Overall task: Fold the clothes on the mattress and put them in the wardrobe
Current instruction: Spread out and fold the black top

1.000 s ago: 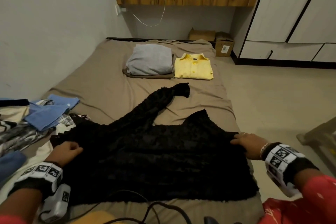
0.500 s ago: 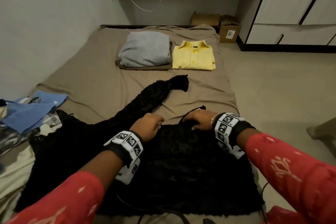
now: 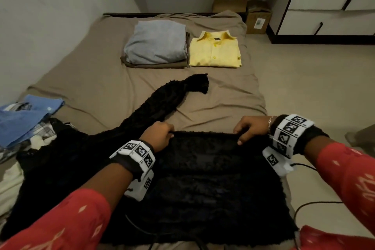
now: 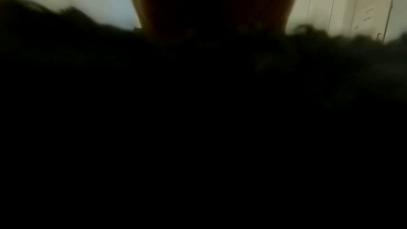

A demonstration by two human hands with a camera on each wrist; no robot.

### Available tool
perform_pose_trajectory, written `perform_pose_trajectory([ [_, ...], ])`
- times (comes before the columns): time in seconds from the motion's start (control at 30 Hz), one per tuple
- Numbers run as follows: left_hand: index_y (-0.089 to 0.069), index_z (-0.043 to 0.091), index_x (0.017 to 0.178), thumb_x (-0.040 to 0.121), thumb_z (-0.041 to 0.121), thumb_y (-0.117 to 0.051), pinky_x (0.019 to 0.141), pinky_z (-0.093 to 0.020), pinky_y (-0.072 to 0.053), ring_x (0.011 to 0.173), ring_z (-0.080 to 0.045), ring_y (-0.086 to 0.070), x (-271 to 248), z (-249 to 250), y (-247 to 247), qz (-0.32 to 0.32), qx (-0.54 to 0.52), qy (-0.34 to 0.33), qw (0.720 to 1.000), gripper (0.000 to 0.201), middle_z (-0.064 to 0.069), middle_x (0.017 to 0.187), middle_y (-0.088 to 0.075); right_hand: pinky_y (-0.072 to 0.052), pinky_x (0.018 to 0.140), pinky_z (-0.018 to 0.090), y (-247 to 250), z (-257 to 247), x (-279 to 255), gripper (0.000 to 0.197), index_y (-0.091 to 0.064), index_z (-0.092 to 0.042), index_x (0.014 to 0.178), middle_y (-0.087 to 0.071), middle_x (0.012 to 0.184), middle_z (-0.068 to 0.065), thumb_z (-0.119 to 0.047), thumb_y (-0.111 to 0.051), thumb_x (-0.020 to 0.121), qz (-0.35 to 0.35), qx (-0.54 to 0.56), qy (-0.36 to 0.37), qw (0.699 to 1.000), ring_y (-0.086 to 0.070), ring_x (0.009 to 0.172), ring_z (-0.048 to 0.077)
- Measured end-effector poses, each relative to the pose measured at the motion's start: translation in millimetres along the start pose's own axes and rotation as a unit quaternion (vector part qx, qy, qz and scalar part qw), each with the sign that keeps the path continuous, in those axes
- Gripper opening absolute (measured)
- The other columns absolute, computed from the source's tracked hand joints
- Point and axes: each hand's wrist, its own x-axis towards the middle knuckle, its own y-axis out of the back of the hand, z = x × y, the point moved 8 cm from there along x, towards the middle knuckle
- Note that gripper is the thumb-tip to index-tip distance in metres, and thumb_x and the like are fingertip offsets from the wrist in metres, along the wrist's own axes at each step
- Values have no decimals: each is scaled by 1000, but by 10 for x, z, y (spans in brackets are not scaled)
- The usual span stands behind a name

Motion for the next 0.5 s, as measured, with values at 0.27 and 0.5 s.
perform_pose_trajectory([
  [0.27,-60,4,109,94,15,-49,85,-33,-43,104,-31,-55,-12,-71,-9,8,1,34,999,22,-18,111,-60,-39,65,22,107,408,-136,23,-51,-14,68,-50,64,-3,-7,-58,89,96,48,-105,989,-46,59,5],
  [0.5,-54,13,117,90,19,-56,93,-35,-41,114,-23,-45,-179,79,134,45,33,-24,998,28,-7,117,-51,-45,65,26,436,722,-774,20,-58,-10,99,-64,93,10,-28,-54,92,185,-204,-285,918,-63,87,24],
])
